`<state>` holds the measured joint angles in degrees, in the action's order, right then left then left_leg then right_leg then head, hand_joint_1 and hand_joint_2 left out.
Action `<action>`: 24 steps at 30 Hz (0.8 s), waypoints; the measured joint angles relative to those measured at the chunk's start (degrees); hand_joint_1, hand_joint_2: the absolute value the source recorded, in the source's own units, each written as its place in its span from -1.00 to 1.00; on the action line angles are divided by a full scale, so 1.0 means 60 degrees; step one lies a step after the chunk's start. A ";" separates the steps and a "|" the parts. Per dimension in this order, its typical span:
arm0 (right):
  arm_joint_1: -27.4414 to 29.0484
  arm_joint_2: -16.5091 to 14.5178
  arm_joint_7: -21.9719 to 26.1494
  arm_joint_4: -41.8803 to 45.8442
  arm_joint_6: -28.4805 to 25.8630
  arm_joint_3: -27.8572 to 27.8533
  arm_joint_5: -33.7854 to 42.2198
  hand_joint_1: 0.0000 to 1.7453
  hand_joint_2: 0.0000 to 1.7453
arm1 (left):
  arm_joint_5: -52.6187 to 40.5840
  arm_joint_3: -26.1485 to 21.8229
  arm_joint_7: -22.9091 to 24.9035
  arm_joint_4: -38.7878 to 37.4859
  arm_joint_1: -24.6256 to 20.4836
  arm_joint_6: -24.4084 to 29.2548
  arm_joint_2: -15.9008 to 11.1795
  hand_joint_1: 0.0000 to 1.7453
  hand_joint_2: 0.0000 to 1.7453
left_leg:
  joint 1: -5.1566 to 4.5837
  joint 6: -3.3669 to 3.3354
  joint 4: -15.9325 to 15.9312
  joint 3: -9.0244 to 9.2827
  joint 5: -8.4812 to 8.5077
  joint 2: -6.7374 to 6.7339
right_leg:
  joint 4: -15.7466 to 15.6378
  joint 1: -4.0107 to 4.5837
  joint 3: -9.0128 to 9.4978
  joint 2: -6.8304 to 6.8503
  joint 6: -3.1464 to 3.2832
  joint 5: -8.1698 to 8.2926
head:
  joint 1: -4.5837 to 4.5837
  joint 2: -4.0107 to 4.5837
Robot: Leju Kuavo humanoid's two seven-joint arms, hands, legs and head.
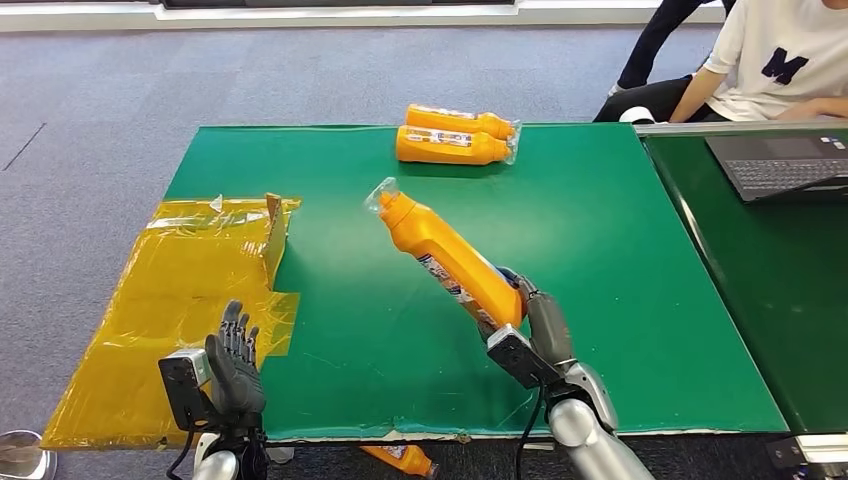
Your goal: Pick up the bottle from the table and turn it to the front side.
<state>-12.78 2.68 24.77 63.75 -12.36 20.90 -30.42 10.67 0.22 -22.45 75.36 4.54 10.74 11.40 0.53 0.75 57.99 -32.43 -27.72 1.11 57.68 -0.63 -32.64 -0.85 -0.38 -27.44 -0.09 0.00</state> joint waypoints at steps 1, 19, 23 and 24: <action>0.0095 -0.0054 0.0073 0.0151 -0.0014 -0.0084 0.0013 1.00 1.00 | -0.0018 0.0000 -0.0005 0.0013 0.0008 0.0020 0.0005 -1.00 -1.00 | 0.0000 0.0000 0.0000 0.0000 0.0000 0.0000 | 0.0000 0.0000 0.0000 0.0000 0.0000 0.0000 | 0.0000 0.0000; 0.1300 -0.1198 0.0975 0.1477 0.0526 -0.0792 0.0645 1.00 1.00 | -0.1305 0.0303 -0.0300 0.0644 -0.0011 -0.0216 0.0100 -1.00 -1.00 | 0.0000 0.0001 -0.0001 0.0000 0.0000 -0.0007 | 0.0000 0.0000 -0.0006 -0.0004 0.0003 -0.0002 | 0.0000 0.0000; 0.1315 -0.1278 0.1340 0.1477 0.0815 -0.0892 0.0971 1.00 1.00 | -0.1528 0.0449 -0.0286 0.0637 -0.0090 -0.0509 0.0094 -1.00 1.00 | 0.0000 0.0001 0.0000 0.0000 0.0000 -0.0007 | 0.0000 0.0001 -0.0007 -0.0004 0.0003 -0.0002 | 0.0000 0.0000; 0.1316 -0.1316 0.1483 0.1477 0.0916 -0.0934 0.1059 1.00 1.00 | -0.1604 0.0522 -0.0266 0.0606 -0.0153 -0.0683 0.0093 -1.00 1.00 | 0.0000 0.0001 0.0000 0.0000 0.0000 -0.0006 | 0.0000 0.0001 -0.0007 -0.0003 0.0003 -0.0002 | 0.0000 0.0000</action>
<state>-4.89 -5.21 33.67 72.61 -6.86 15.29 -24.07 1.04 3.35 -24.04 79.00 3.63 6.64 11.96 0.53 0.75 57.99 -32.43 -27.72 1.08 57.68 -0.63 -32.68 -0.87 -0.36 -27.46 -0.09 0.00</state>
